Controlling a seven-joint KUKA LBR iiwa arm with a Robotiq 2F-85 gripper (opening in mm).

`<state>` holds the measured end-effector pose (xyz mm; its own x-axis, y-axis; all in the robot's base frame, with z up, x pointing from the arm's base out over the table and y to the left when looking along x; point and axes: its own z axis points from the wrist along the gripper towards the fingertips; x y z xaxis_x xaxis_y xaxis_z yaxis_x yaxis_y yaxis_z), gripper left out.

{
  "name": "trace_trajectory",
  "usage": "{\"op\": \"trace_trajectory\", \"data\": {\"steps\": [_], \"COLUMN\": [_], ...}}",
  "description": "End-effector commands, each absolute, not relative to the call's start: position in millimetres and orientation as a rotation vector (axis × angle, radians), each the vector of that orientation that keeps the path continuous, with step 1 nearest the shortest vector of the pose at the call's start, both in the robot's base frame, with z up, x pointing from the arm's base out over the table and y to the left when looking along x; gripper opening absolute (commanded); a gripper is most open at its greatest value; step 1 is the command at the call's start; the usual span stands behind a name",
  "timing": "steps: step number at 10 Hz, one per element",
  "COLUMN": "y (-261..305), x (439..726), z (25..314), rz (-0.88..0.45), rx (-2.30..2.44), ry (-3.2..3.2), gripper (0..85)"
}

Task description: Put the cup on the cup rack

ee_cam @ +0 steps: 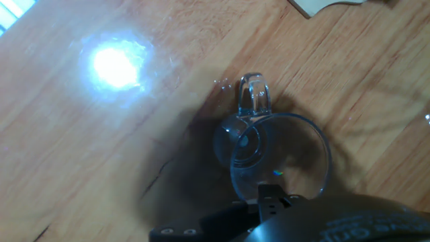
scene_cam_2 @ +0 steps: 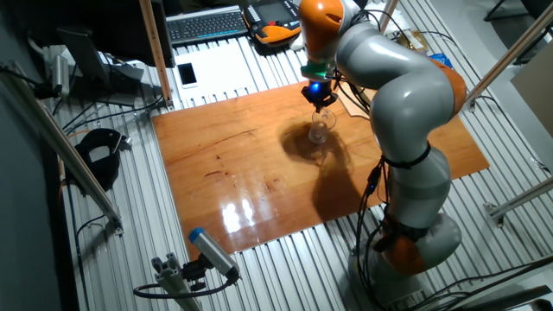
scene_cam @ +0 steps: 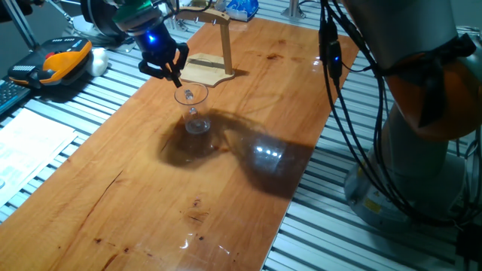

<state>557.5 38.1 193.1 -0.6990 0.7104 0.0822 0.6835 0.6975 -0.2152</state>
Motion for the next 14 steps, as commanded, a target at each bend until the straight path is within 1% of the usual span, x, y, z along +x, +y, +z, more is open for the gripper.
{"op": "trace_trajectory", "data": {"steps": [1, 2, 6, 7, 14], "y": [38.2, 38.5, 39.0, 38.8, 39.9], "x": [557.9, 558.0, 558.6, 558.8, 561.7], "z": [192.5, 192.1, 190.9, 190.5, 184.4], "rz": [0.255, 0.263, 0.295, 0.292, 0.377], "rx": [-1.145, -1.161, -1.282, -1.316, -1.497], "ry": [-2.749, -2.750, -2.740, -2.727, -2.658], "gripper": [0.0, 17.0, 17.0, 34.0, 34.0]}}
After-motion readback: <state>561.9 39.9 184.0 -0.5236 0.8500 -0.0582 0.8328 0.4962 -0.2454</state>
